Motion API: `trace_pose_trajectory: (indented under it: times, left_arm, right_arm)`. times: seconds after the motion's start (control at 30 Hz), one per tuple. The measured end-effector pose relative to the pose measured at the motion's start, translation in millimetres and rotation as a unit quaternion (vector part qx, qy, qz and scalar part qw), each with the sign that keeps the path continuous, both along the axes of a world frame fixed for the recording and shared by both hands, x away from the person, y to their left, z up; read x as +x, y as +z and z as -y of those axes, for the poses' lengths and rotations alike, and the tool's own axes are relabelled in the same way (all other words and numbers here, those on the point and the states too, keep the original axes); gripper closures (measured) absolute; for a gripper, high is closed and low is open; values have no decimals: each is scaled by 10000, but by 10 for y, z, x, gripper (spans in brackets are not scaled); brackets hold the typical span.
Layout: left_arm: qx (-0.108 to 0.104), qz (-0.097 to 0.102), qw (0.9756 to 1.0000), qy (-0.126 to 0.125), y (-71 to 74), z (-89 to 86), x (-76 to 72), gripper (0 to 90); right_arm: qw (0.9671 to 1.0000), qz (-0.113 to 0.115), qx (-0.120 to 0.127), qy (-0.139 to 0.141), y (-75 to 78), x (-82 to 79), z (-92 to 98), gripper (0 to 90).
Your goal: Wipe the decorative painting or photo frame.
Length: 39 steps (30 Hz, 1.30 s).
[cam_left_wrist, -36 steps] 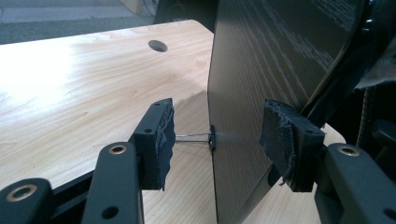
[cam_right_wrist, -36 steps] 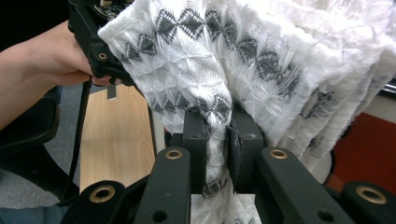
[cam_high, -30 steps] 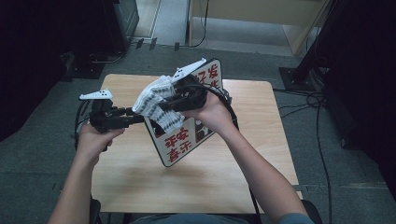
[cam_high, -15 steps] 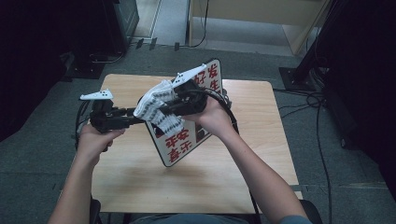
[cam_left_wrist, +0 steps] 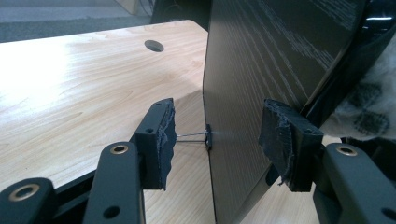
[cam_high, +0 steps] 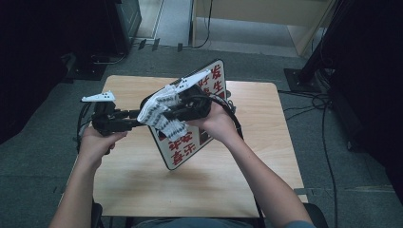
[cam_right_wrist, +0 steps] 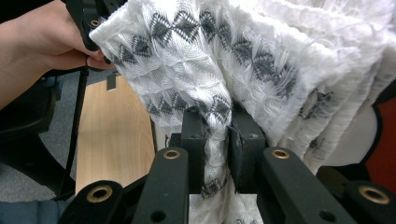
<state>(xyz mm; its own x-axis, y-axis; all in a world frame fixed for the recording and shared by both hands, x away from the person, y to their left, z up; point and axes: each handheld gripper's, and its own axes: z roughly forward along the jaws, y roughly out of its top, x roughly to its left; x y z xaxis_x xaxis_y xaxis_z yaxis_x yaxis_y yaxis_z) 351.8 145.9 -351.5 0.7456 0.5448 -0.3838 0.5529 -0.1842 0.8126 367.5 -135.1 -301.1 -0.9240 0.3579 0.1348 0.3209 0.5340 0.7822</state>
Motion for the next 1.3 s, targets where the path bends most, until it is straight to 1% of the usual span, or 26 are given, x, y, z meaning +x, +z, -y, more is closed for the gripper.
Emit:
trace_pose_trajectory:
  times: [0.03, 0.23, 0.4, 0.6, 1.17, 1.3]
  left_arm:
    - [1, 5, 10000, 4, 0, 1, -1, 457]
    - [18, 29, 10000, -1, 2, 1, -3, 458]
    - [21, 22, 10000, 24, 2, 1, -5, 459]
    - [-23, 18, 10000, 28, -8, -2, -3, 457]
    - [10, 19, 10000, 48, -3, 4, -17, 467]
    - [18, 6, 10000, 67, 0, 4, -20, 470]
  right_arm:
    - [10000, -29, 2, -7, -5, -5, -1, 792]
    - [10000, -16, -47, 10, -39, -16, 0, 791]
    - [10000, -43, 6, 12, -79, -18, 6, 791]
    - [10000, -68, -13, 25, -117, -35, 10, 790]
    - [9998, -208, 46, 30, -268, -68, 29, 790]
    - [9997, -211, 63, 47, -307, -68, 37, 790]
